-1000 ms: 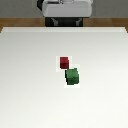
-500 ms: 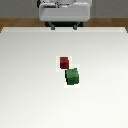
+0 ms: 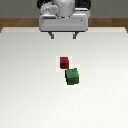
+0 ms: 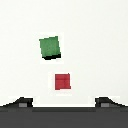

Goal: Place the red cube on top of the green cube.

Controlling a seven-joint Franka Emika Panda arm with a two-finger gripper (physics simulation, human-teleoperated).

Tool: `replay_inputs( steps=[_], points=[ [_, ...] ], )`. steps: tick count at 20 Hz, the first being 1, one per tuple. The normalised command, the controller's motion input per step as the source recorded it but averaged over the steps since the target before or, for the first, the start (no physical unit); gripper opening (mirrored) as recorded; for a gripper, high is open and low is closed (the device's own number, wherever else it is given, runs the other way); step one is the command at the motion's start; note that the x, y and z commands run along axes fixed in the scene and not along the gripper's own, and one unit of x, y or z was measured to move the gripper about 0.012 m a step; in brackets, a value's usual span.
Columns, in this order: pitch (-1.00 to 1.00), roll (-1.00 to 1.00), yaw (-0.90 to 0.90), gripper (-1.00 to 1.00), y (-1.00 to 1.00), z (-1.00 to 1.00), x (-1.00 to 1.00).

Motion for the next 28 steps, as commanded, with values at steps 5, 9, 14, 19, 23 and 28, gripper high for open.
replay_inputs(
  steps=[5, 9, 14, 19, 23, 28],
  points=[
    [0.0, 0.0, 0.0, 1.0, 0.0, -0.8, 0.0],
    [0.0, 0.0, 0.0, 1.0, 0.25, -0.25, 0.5],
    [0.0, 0.0, 0.0, 1.0, 0.0, -0.2, 0.0],
    [0.0, 0.0, 0.0, -1.0, 0.0, -0.4, 0.0],
    [0.0, 0.0, 0.0, -1.0, 0.0, 0.0, 0.0],
    [0.0, 0.0, 0.0, -1.0, 0.0, 0.0, 0.0]
  ],
)
